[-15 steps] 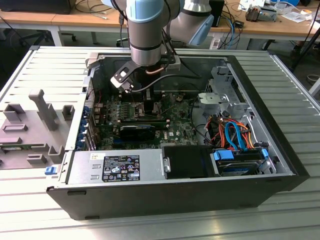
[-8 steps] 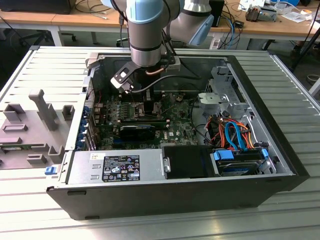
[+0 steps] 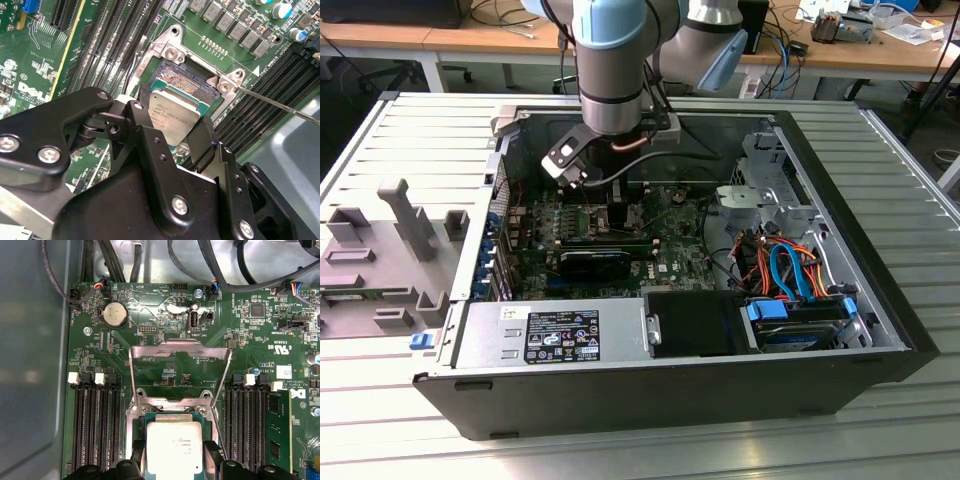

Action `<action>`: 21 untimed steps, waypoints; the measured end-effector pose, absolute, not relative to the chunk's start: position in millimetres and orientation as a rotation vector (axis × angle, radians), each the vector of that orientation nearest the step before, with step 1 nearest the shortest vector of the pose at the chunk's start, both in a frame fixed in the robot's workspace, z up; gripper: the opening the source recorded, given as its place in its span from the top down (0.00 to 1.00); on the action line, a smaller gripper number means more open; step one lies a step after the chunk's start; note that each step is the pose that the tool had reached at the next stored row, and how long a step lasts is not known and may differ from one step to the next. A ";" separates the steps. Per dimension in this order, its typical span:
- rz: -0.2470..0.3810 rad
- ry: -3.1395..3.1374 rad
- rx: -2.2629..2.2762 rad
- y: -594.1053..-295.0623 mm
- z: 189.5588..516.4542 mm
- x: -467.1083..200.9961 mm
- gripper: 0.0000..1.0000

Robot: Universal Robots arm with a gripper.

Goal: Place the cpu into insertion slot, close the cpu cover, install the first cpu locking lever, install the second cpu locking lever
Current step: 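Place the cpu into insertion slot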

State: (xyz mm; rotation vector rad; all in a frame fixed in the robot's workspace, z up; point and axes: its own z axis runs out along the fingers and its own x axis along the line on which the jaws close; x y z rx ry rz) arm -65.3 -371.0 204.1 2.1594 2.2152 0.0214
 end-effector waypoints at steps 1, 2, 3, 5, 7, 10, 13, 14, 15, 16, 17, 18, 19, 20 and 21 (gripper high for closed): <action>0.021 2.215 2.159 -371.0 203.8 -65.3 0.46; 0.021 2.215 2.159 -371.0 203.6 -65.3 0.46; 0.021 2.215 2.159 -371.0 203.4 -65.3 0.46; 0.021 2.215 2.159 -371.0 202.8 -65.3 0.46; 0.021 2.215 2.159 -371.0 202.4 -65.3 0.46; 0.021 2.215 2.159 -371.0 201.7 -65.3 0.46; 0.021 2.215 2.159 -371.0 201.6 -65.3 0.46; 0.022 2.215 2.159 -370.9 202.2 -65.3 0.46; 0.022 2.215 2.159 -370.9 204.2 -65.3 0.46; 0.022 2.215 2.159 -371.0 206.7 -65.3 0.46; 0.022 2.215 2.159 -371.0 208.5 -65.3 0.46; 0.022 2.215 2.159 -370.9 208.4 -65.3 0.46; 0.022 2.215 2.159 -371.0 208.5 -65.3 0.46; 0.022 2.215 2.159 -371.0 208.5 -65.4 0.46; 0.022 2.214 2.159 -371.0 208.1 -66.1 0.46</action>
